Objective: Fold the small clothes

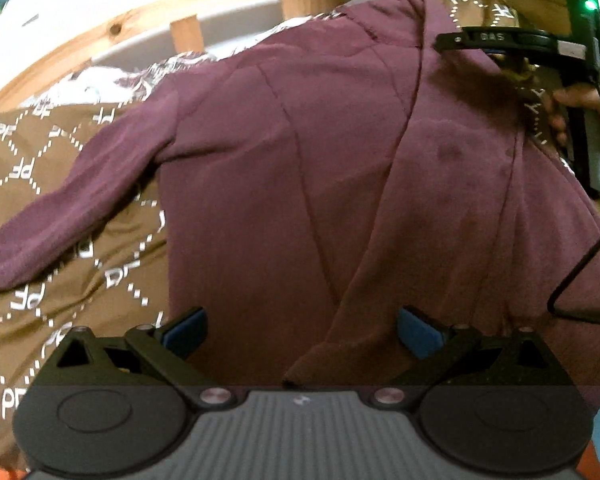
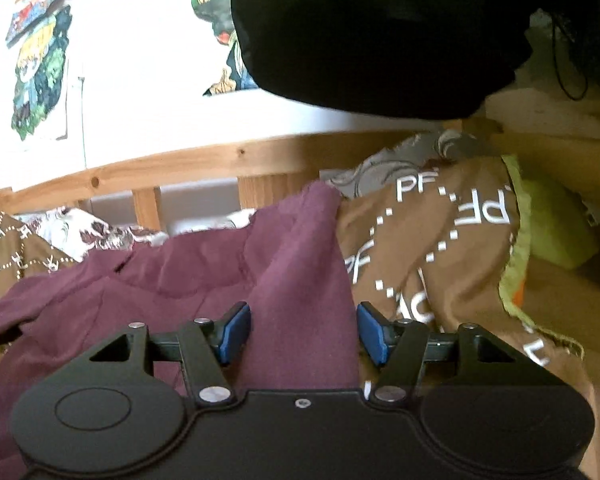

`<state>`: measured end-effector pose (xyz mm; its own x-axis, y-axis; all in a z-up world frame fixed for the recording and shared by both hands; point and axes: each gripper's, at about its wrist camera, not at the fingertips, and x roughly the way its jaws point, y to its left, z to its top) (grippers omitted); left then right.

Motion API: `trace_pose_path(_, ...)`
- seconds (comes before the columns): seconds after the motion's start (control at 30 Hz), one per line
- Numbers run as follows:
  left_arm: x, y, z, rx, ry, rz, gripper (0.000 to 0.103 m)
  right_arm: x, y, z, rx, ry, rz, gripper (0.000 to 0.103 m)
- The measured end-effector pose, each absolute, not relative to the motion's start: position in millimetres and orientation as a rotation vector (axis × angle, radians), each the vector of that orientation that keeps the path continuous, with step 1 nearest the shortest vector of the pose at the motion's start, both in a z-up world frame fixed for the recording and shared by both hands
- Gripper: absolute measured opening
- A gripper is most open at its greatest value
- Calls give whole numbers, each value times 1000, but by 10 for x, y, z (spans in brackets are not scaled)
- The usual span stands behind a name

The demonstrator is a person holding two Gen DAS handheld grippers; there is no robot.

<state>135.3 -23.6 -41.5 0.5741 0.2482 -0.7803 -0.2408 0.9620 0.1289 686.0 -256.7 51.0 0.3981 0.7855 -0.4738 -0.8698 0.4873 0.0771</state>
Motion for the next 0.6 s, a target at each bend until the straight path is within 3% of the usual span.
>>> trace_pose_path(0.23,1353,-214,-421,-29,893,260,102,7095,-2296,668,-217,521,1088,61)
trace_pose_path(0.3,1358,-178,-428,-41,887,259,102,7184,-2169,728,-233,548,1110,40)
trace_pose_path(0.33,1359,-170,-426,-44,884,260,102,7221,-2100,761,-259,560,1100,7)
trace_pose_path(0.6,1545,-228,-526,-24,896,224,102,7574,-1946,974,-242,608,991,7)
